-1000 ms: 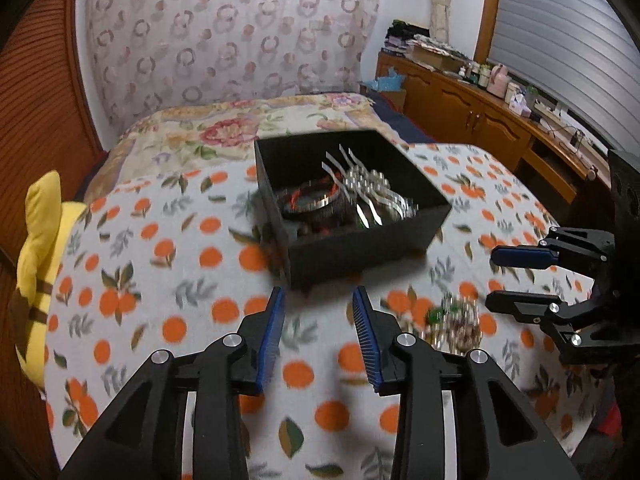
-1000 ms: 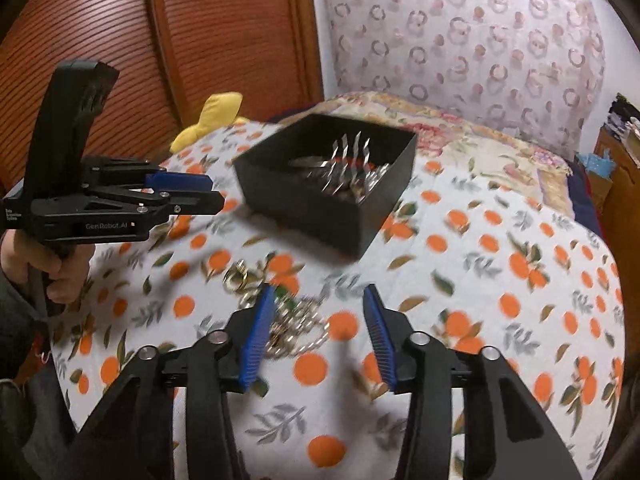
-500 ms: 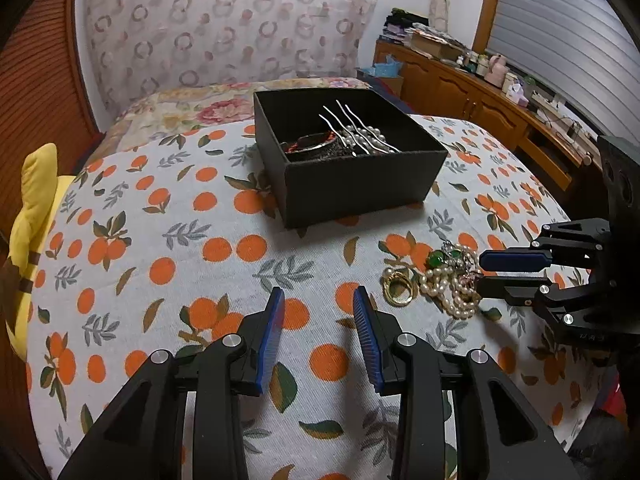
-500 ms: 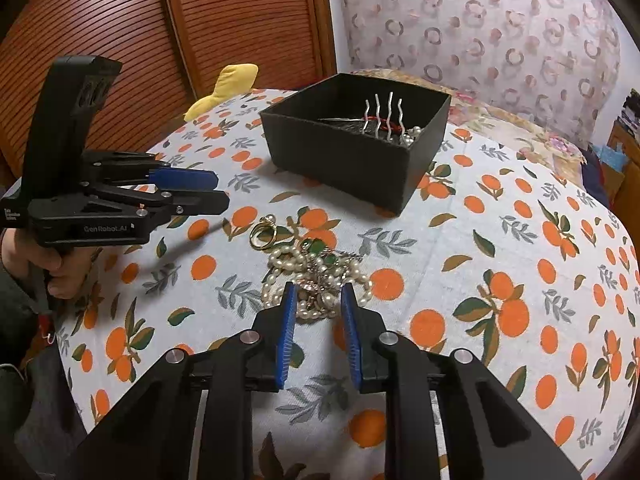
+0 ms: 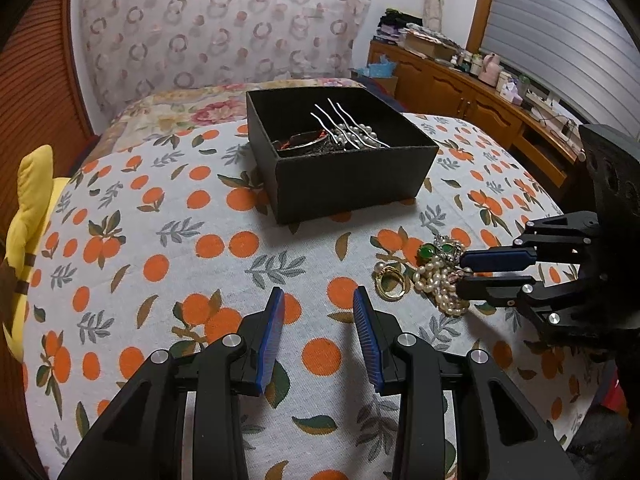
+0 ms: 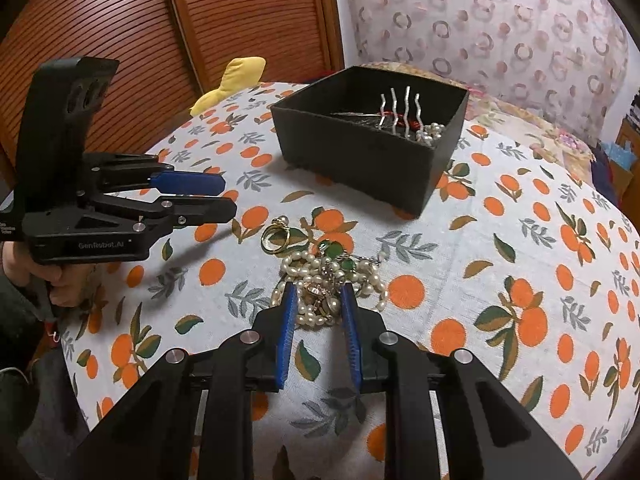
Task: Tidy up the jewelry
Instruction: 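Grasp the pearl necklace with the right tool while the left tool grasps the gold ring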
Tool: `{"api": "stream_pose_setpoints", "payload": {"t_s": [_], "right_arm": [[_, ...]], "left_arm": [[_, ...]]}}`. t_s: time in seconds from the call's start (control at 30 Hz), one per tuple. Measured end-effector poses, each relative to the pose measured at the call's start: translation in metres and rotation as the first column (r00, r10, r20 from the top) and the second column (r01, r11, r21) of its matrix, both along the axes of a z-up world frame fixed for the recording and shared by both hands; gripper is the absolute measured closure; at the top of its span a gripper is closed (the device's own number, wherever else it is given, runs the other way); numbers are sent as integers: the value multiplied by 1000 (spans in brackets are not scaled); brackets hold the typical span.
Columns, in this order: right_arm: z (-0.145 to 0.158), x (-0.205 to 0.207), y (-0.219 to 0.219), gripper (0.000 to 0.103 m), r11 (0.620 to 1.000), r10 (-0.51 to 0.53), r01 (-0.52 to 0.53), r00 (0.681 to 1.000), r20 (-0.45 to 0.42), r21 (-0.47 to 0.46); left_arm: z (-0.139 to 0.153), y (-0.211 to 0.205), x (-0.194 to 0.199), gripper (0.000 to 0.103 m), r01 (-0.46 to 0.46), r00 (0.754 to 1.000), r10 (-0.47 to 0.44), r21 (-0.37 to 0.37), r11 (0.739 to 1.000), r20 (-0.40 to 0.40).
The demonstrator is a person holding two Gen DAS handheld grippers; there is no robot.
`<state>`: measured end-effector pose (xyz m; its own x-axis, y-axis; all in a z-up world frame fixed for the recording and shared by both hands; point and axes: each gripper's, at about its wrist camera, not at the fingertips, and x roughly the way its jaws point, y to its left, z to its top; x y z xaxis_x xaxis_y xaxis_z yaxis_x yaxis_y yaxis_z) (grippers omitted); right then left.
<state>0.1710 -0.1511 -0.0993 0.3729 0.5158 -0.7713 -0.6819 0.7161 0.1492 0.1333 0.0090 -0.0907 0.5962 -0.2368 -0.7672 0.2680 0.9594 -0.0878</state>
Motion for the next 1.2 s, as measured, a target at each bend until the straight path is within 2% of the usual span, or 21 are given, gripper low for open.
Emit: {"api": "stream_pose_setpoints", "payload": {"t_s": [0.1, 0.23, 0.43, 0.77, 1.2], "right_arm": [[0, -2, 2, 80, 1000, 11, -11, 1000, -7, 5], [2, -5, 0, 92, 999, 23, -22, 1000, -13, 32], [5, -9, -9, 92, 999, 2, -2, 1000, -4, 51], [23, 0, -40, 92, 983, -108, 104, 994, 14, 148], [40, 4, -78, 92, 967, -220, 205, 972, 84, 151]], "left_arm": [[0, 0, -1, 69, 1, 1000, -1, -1, 1000, -1], [0, -1, -2, 69, 0, 1000, 0, 1, 1000, -1], [0, -1, -3, 69, 1, 1000, -1, -3, 1000, 3], [1, -13, -10, 69, 21, 1000, -20, -8, 1000, 10], [-1, -39, 5, 69, 81, 997, -81, -24, 996, -11]]}}
